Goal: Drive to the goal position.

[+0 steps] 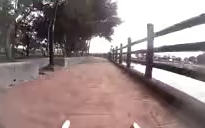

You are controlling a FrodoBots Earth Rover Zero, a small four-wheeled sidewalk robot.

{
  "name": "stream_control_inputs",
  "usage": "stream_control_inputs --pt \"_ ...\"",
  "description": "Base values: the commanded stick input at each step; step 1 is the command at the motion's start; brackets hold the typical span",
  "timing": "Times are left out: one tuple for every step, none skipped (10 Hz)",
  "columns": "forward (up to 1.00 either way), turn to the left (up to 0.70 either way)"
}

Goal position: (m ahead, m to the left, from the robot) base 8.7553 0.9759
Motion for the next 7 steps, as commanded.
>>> stream_control_inputs --pt "1.00 0.00" --pt "1.00 0.00" --pt "1.00 0.00" --pt "1.00 0.00" --pt "1.00 0.00" --pt "1.00 0.00" --pt "1.00 0.00"
